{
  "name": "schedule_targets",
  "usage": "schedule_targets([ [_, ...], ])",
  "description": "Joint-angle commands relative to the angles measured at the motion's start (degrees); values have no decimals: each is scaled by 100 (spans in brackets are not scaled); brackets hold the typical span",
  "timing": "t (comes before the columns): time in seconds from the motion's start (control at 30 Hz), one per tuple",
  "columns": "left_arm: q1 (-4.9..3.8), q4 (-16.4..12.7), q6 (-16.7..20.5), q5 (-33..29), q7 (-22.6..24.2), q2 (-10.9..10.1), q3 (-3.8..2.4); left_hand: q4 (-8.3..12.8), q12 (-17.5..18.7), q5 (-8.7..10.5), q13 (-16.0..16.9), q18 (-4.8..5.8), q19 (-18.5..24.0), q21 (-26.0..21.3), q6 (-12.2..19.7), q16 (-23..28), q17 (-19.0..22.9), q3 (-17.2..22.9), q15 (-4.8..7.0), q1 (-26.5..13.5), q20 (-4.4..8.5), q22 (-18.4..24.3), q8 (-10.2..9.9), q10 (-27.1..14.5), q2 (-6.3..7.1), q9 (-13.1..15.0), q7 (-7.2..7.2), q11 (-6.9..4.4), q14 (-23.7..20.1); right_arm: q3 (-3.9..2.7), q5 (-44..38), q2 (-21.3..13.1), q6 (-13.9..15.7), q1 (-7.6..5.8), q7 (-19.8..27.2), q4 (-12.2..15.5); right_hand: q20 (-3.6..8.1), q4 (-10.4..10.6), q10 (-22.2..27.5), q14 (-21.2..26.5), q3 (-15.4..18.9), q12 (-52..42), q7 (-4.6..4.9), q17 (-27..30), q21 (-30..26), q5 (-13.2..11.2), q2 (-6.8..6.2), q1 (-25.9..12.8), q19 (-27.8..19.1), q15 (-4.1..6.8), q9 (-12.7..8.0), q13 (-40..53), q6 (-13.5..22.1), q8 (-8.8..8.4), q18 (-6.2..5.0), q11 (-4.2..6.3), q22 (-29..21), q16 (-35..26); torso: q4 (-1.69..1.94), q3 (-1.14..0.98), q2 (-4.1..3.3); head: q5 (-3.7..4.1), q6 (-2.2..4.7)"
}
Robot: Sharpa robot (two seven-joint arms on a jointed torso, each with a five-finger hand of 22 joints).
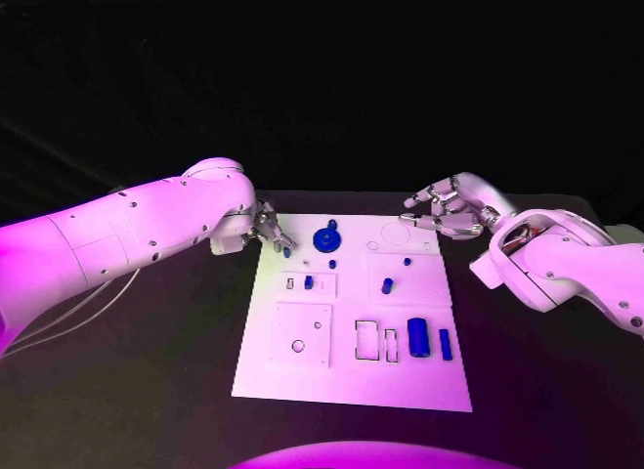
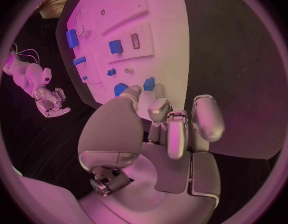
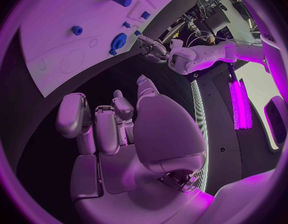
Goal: Assemble the parts on the task board
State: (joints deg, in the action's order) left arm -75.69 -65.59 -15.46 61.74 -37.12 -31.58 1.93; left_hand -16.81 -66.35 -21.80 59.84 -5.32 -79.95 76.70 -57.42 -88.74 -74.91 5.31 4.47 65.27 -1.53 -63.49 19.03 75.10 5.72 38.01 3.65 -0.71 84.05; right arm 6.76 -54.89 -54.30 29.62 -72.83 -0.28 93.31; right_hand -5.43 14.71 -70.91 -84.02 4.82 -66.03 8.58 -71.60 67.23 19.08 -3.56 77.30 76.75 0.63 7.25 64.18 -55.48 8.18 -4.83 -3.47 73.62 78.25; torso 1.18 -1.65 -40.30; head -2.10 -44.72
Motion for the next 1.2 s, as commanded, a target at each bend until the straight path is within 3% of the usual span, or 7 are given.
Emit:
schedule_targets([
  [0.03, 3, -7, -81, -3, 24, 18, -1, 14, -23, -14, 9, 19, -16, -28, -53, 22, -1248, -36, -27, 14, -39, -8, -41, 5, -80, -16, -12, 2, 522, -1, -20, 6, -2, 3, 66, 4, 4, -2, 10, -177, 20, 23, -38, -7, -12, 15, 41, -7, -21, 22, -8, 6, 18, 30, -58, 6, 3, -22, 6, 4, 0, 2, 0],
  [0.47, 4, -7, 106, -229, 49, 24, -1, 41, -15, -20, -4, 19, -21, -23, -102, 22, -1249, 0, -19, 233, -36, -20, -102, 9, -299, -93, -23, -8, 522, -1, -19, 19, -6, 4, 62, -6, 4, -3, 5, -178, 21, 18, -39, -6, -19, 18, 47, -3, -23, 22, -8, 11, 17, 33, -59, 7, -1, -24, 3, 5, 0, -1, 2],
  [0.57, 4, -8, 116, -296, 57, 25, -1, 182, 11, -44, -26, 17, -16, -27, -87, 23, -1247, 179, -1, 611, -25, -16, -132, -15, -421, -119, -43, -29, 521, -1, -19, 22, -2, 4, 60, -8, 4, -3, 10, -177, 20, 24, -39, -1, -25, 18, 49, -2, -27, 22, -8, 5, 17, 33, -60, 7, -6, -27, 4, 5, 0, 1, 5],
  [0.8, 3, -12, 64, -489, 71, 27, 0, 507, 68, -68, -64, 17, -9, -31, -64, 24, -1246, 655, 19, 1300, -6, -15, -164, -47, -489, -149, -57, -50, 521, -1, -19, 22, -1, 4, 58, -8, 4, -3, 10, -177, 20, 24, -39, -1, -25, 18, 49, -2, -27, 22, -8, 5, 17, 33, -60, 7, -6, -27, 5, 2, 3, -14, -18],
  [0.93, 3, -5, 29, -574, 73, 26, 0, 659, 112, -77, -96, 17, -5, -32, -36, 24, -1246, 1006, 7, 1531, -6, -15, -162, -58, -456, -140, -25, -31, 521, -1, -19, 21, -2, 4, 59, -6, 4, -3, 10, -177, 20, 24, -39, -1, -25, 18, 49, -2, -27, 22, -8, 5, 17, 33, -60, 7, -6, -27, 3, 2, 2, -17, -16],
  [1.1, 3, 12, 5, -634, 73, 20, 1, 868, 192, -61, -173, 25, 12, -36, -7, 24, -1245, 2124, -46, 1480, -83, -11, -120, -55, -147, -84, 65, 30, 520, -1, -19, 14, 2, 4, 64, -1, 4, -3, 11, -177, 20, 25, -39, 1, -36, 24, 57, 3, -31, 23, -8, 2, 17, 36, -62, 7, -13, -29, 1, 1, 3, -31, -18],
  [1.2, 2, 2, 27, -664, 75, 3, 1, 924, 184, -62, -167, 16, 14, -35, -14, 24, -1246, 2381, -54, 1400, -75, -13, -96, -41, -93, -60, 64, 29, 520, -1, -18, 11, 2, 4, 67, 1, 5, -3, 12, -176, 20, 26, -39, 3, -40, 24, 58, 3, -33, 23, -8, 1, 17, 36, -63, 8, -15, -31, 2, 2, 4, -31, -19],
])
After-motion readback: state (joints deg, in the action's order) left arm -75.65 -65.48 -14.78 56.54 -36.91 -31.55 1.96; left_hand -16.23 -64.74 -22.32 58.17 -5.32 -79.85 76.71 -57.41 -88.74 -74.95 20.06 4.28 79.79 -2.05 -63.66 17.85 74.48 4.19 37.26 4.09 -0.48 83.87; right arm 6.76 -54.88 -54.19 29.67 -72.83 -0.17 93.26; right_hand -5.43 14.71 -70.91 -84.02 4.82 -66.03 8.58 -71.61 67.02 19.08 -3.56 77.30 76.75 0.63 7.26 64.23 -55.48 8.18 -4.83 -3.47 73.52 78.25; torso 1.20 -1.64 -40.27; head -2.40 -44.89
